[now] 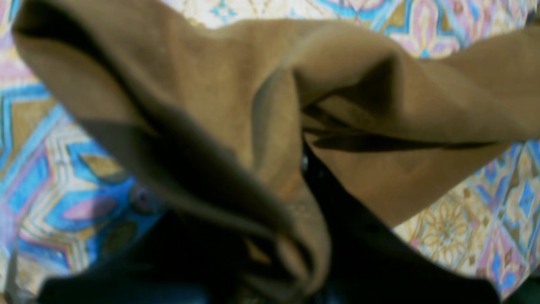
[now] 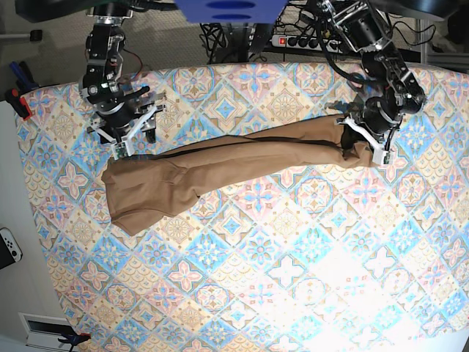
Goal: Layout the t-shirt on the table in an organized manner, then fold the t-shirt properly
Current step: 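Fold the shirt end with the left gripper toward the right gripper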
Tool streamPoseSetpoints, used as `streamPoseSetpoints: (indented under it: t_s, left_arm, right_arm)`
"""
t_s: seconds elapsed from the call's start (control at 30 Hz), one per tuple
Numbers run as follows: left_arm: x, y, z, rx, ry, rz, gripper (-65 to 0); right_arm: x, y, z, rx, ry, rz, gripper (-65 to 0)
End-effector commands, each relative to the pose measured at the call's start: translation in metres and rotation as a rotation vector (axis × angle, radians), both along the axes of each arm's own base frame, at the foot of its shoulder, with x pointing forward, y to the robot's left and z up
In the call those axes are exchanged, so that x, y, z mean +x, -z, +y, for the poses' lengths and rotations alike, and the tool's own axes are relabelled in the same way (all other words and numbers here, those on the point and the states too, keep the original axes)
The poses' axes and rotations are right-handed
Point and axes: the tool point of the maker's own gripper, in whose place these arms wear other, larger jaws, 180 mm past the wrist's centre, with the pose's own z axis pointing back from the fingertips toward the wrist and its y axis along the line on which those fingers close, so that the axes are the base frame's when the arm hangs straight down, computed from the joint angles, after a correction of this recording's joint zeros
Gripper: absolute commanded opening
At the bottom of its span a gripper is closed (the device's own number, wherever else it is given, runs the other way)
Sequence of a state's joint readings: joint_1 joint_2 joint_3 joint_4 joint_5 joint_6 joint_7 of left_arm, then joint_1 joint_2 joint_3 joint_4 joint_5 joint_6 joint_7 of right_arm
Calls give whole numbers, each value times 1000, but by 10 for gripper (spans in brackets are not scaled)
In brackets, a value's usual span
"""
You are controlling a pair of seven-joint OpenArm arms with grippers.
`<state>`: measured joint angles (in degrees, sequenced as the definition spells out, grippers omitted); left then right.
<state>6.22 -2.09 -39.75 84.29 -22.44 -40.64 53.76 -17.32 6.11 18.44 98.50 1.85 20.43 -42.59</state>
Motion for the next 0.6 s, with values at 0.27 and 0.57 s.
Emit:
streamPoseSetpoints:
  t_s: [0.27, 0.57]
  left_arm:
    - [-19, 3, 70, 201, 26, 215, -650]
    - [-3, -64, 56, 398, 111, 119, -650]
  right_arm:
    - [10, -13, 0, 5, -10, -54, -304]
    - [11, -14, 2, 7, -14, -58, -304]
